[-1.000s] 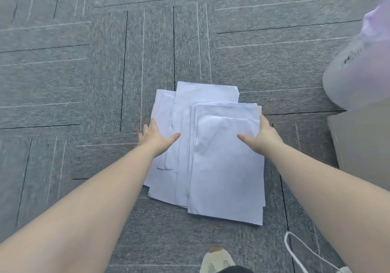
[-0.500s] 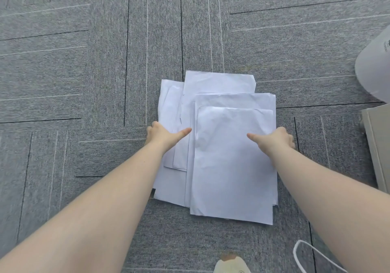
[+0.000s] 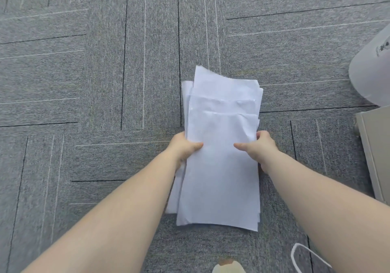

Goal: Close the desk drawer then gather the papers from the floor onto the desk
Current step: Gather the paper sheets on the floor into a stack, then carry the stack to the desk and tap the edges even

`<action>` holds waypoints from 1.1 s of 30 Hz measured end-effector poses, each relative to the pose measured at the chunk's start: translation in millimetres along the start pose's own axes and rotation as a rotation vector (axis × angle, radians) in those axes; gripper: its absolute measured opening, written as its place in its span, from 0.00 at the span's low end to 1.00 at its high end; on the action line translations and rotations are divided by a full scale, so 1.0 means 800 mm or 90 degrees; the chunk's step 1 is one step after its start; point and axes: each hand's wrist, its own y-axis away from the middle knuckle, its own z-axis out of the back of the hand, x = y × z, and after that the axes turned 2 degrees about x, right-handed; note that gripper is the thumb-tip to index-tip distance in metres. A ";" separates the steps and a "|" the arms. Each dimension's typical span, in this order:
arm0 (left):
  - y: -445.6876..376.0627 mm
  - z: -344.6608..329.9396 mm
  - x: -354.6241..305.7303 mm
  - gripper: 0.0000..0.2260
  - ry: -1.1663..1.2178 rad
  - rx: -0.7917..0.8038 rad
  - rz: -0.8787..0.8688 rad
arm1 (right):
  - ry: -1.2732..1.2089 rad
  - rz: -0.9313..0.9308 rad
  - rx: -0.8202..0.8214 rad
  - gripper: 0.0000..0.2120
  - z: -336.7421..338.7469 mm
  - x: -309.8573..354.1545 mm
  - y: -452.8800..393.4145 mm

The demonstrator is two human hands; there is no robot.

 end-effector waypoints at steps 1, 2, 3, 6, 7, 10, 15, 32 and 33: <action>0.001 0.002 -0.004 0.17 0.017 0.011 -0.005 | -0.010 0.003 -0.001 0.44 0.004 -0.001 -0.001; 0.002 0.005 -0.008 0.16 0.033 0.027 -0.011 | -0.034 0.008 0.001 0.44 0.008 -0.001 0.000; 0.003 0.008 -0.013 0.15 0.043 0.044 -0.017 | -0.078 0.016 0.009 0.46 0.012 0.001 0.002; 0.017 0.011 -0.045 0.11 0.045 0.110 -0.056 | -0.237 0.050 0.054 0.50 0.026 0.017 0.018; 0.025 0.013 -0.060 0.11 0.041 0.126 -0.067 | -0.274 0.059 0.065 0.51 0.033 0.027 0.026; 0.057 0.024 -0.113 0.12 0.028 0.155 -0.109 | -0.375 0.095 0.099 0.42 0.073 0.066 0.059; 0.126 0.060 -0.207 0.23 0.034 0.132 -0.182 | -0.405 0.181 0.150 0.15 0.154 0.128 0.126; 0.502 0.100 -0.466 0.12 0.106 0.211 -0.558 | -0.418 0.557 0.097 0.27 0.407 0.250 0.508; 0.529 0.097 -0.476 0.13 0.105 0.225 -0.584 | -0.415 0.577 0.080 0.26 0.424 0.248 0.539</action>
